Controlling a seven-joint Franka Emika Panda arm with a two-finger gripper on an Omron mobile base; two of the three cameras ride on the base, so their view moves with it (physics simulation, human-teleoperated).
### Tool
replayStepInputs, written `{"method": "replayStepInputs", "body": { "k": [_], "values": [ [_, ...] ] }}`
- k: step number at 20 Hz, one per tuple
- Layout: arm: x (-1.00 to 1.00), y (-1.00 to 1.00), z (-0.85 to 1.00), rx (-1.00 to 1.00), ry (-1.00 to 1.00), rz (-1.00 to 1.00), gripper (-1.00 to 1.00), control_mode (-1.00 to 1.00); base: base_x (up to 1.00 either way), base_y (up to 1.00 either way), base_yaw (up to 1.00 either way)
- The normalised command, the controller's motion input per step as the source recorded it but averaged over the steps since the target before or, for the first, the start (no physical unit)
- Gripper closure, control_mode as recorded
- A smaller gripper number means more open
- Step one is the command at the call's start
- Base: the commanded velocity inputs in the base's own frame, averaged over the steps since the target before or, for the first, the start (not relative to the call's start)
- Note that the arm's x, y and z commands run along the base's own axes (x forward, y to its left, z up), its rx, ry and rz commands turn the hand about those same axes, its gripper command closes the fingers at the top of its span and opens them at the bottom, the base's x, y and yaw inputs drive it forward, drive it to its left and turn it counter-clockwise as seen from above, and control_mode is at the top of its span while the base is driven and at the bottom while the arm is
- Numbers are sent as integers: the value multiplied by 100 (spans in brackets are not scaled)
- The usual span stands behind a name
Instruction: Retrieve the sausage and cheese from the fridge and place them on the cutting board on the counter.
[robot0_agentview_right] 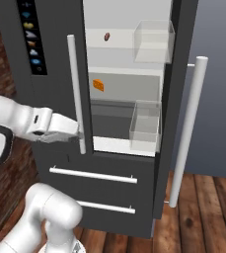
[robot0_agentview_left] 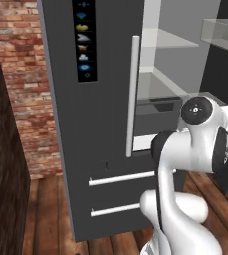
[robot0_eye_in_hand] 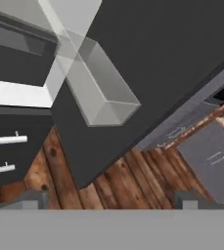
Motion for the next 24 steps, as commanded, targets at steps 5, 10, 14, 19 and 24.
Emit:
{"method": "replayStepInputs", "body": {
  "k": [5,10,14,19,24],
  "values": [
    [-4,70,0,46,-22,46,-100,-100,0,0,0],
    [0,51,30,58,-11,38,-100,-100,0,0,0],
    [20,57,43,13,0,14,-100,-100,0,0,0],
    [21,59,15,0,0,1,-100,-100,0,0,0],
    [10,16,0,0,-11,0,-100,-100,0,0,0]
  ]
}}
